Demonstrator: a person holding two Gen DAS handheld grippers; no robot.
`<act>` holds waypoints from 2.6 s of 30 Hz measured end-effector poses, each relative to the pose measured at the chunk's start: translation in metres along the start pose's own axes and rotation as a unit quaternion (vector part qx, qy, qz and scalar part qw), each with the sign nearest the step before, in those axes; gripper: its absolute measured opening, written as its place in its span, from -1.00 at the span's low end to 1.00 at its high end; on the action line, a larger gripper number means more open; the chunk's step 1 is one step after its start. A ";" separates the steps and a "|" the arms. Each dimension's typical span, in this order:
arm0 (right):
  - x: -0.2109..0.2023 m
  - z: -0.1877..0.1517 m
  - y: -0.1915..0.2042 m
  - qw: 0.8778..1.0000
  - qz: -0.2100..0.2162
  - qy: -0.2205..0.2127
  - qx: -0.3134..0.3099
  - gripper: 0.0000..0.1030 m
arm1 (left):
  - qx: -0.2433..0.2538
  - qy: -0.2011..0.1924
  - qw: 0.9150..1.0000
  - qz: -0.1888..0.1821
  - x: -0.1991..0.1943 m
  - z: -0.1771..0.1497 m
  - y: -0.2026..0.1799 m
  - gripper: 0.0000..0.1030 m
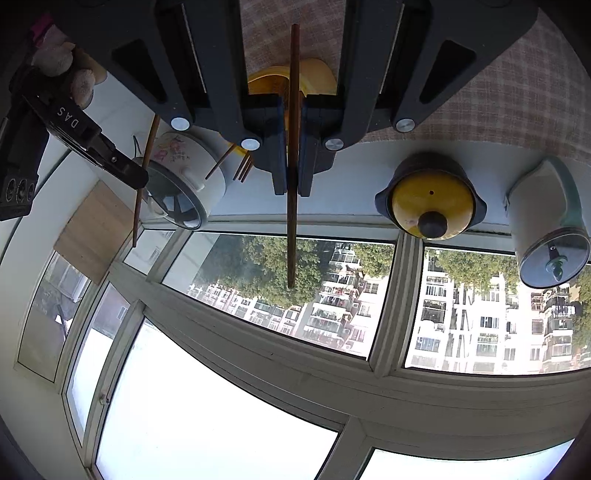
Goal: Organize utensils
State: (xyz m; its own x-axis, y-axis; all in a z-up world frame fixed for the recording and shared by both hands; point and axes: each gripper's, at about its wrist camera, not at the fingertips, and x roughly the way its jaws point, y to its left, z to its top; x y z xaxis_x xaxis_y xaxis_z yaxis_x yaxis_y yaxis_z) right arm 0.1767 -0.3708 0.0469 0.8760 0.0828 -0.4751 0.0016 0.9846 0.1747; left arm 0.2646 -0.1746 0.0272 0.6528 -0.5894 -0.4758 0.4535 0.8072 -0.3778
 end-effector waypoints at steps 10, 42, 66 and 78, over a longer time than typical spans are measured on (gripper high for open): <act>0.028 0.024 -0.004 1.000 -0.003 -0.017 -0.002 -0.94 | -0.006 -0.003 1.000 -0.007 0.039 0.025 -0.004 -0.94; 0.106 0.003 -0.033 1.000 -0.007 0.022 0.002 -0.94 | 0.014 0.022 1.000 -0.002 0.112 0.014 -0.005 -0.94; 0.069 -0.021 -0.039 0.998 -0.018 0.055 0.029 -0.24 | 0.027 0.031 0.999 0.005 0.070 -0.003 -0.017 -0.48; 0.031 -0.034 -0.026 0.997 -0.040 0.060 0.031 -0.13 | 0.039 0.024 0.999 0.022 0.025 -0.028 -0.017 -0.48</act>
State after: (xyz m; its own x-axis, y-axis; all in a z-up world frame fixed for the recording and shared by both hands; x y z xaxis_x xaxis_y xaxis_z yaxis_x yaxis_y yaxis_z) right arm 0.1875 -0.3883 -0.0015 0.8074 0.0270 -0.5894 0.1019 0.9775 0.1845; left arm 0.2560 -0.2037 -0.0007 0.6434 -0.5532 -0.5292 0.4728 0.8308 -0.2936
